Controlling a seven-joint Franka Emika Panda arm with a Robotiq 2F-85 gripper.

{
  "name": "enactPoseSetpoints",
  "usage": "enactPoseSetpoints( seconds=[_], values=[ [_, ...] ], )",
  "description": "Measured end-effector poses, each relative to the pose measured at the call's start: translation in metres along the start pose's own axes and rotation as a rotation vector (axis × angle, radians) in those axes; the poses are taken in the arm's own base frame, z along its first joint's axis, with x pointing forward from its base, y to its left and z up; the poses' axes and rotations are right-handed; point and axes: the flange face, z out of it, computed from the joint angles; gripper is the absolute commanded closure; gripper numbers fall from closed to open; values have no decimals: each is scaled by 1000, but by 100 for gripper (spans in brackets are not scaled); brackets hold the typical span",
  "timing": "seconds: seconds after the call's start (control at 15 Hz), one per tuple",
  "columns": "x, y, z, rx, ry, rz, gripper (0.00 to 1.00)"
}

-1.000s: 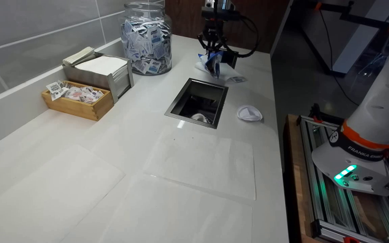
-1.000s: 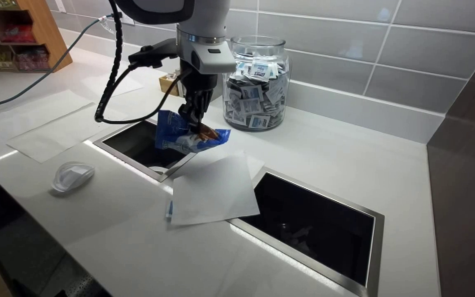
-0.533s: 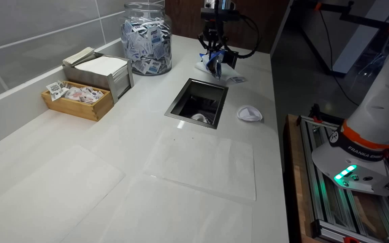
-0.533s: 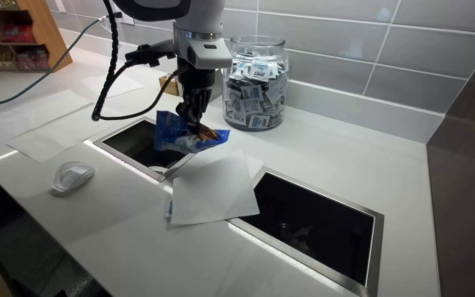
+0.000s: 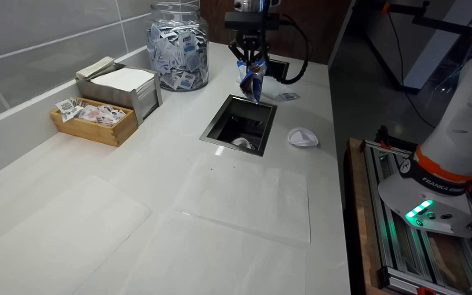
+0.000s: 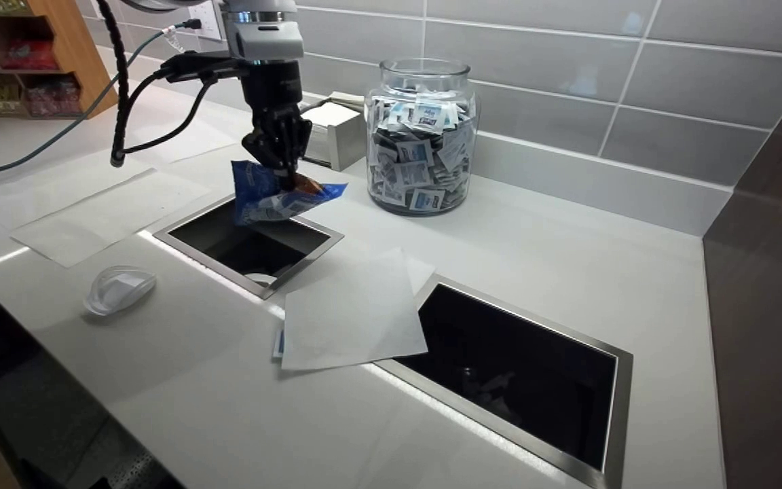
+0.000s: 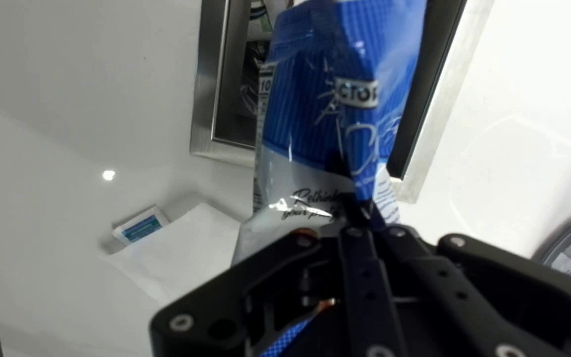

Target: Pour the contents in the blue packet into the trash chute on the left

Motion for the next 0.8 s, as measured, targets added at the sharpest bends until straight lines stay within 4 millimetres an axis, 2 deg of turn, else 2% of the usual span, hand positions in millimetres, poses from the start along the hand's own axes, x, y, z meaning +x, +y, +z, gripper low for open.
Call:
enactPoseSetpoints(
  seconds=[0.33,0.8],
  values=[
    [-34,0,12,-61,173,143,100],
    [-64,1,19,-64,393,254,100]
  ],
)
